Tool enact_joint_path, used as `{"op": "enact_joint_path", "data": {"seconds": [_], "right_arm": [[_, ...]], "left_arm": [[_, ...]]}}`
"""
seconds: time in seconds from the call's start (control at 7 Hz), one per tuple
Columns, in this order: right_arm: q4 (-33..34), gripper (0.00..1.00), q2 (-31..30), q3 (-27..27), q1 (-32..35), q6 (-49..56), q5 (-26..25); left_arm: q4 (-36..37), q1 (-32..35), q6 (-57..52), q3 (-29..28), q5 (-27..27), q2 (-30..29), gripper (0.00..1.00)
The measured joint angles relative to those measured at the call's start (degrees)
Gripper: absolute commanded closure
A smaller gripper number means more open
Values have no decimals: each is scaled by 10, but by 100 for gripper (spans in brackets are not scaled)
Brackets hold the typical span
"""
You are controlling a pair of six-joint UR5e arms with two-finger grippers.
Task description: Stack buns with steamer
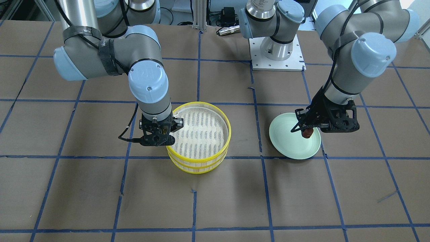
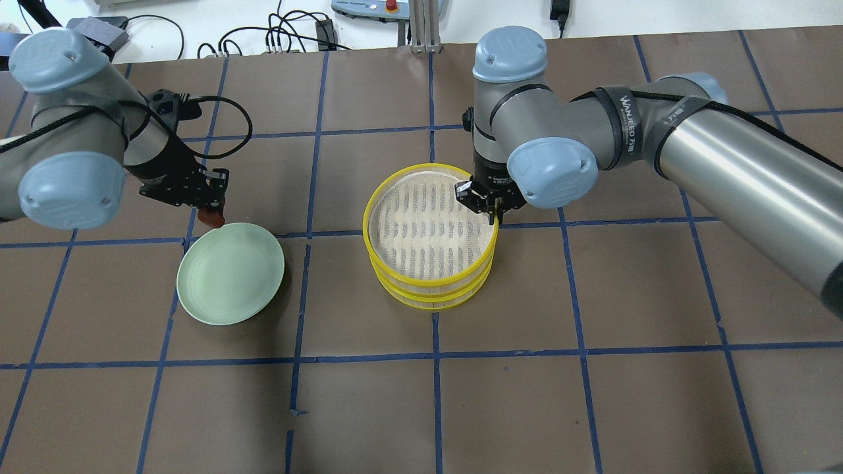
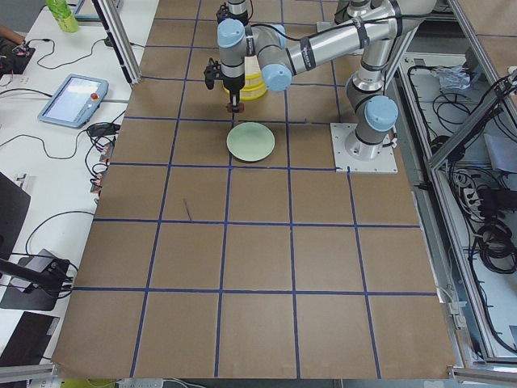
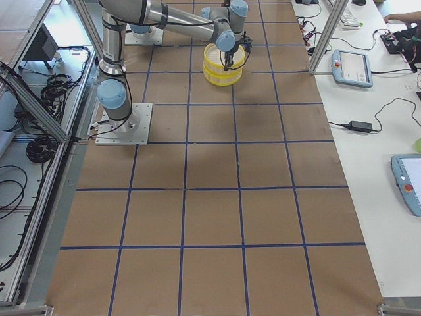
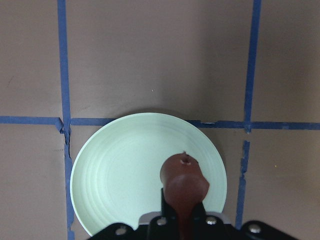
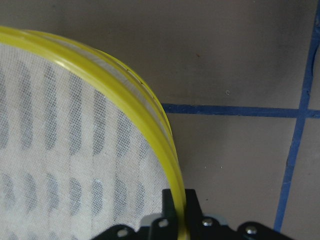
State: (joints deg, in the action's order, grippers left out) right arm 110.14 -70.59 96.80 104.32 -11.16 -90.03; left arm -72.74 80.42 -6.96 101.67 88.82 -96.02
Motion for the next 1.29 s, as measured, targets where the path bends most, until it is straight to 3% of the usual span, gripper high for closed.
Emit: {"op": "enact_joint_path", "data": {"seconds": [0.14,0.29,0.71,0.86,1.0,1.14,1.29], "right_arm": [[2,10,0,3,0,0,0],[2,0,2,6,0,0,0],[-3,0,3,-2,-2,4,-1],[-26,0,-5,-18,-8,9,-2],[-76,1,-25,-41,-21,14,-2],[-136,2,-54,-66,-50,22,-1],[-188,2,-85,-85,-84,30,-1]], "left_arm": [[-16,14,18,-17,-2,0,99],[-22,27,38,-23,-10,0,99],[4,114,164,-28,-43,-6,98],[39,157,235,-28,-63,-16,90],[87,197,302,-28,-82,-35,14],[131,227,349,-27,-91,-58,4],[160,243,371,-23,-92,-76,4]]}}
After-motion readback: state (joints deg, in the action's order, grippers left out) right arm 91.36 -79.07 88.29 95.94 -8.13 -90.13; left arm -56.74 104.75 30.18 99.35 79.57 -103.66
